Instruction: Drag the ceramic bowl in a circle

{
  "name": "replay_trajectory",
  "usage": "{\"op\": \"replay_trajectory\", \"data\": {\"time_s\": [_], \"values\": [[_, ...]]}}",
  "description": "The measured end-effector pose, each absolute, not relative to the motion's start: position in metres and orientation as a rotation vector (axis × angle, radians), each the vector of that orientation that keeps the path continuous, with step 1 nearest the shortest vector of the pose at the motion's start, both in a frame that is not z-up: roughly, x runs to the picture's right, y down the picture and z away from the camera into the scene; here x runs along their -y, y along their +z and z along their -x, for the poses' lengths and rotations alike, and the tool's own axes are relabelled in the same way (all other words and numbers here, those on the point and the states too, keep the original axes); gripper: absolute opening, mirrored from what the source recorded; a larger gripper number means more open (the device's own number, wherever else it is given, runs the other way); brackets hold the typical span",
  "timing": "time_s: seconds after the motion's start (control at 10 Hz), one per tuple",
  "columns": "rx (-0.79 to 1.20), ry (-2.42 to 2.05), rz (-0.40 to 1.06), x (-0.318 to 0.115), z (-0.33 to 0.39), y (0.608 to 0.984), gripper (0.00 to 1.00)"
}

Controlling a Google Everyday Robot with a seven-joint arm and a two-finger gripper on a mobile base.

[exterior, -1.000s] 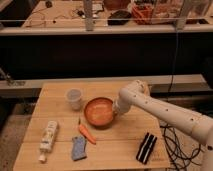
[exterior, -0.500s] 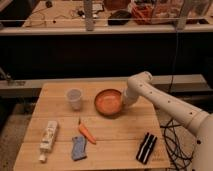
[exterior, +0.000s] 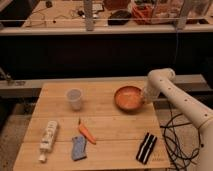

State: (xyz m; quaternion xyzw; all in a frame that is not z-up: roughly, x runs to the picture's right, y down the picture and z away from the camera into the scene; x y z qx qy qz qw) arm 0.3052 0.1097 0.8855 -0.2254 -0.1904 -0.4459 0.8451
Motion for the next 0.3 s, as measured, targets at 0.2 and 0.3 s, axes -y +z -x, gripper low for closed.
{"op": "replay_trajectory", "data": {"time_s": [0.2,0.3], "values": [[0.415,-0.956,0.492,-0.132,-0.318,0.868,0.00],[0.424,-0.972,0.499,-0.143,-0.314,0.861,0.00]]}}
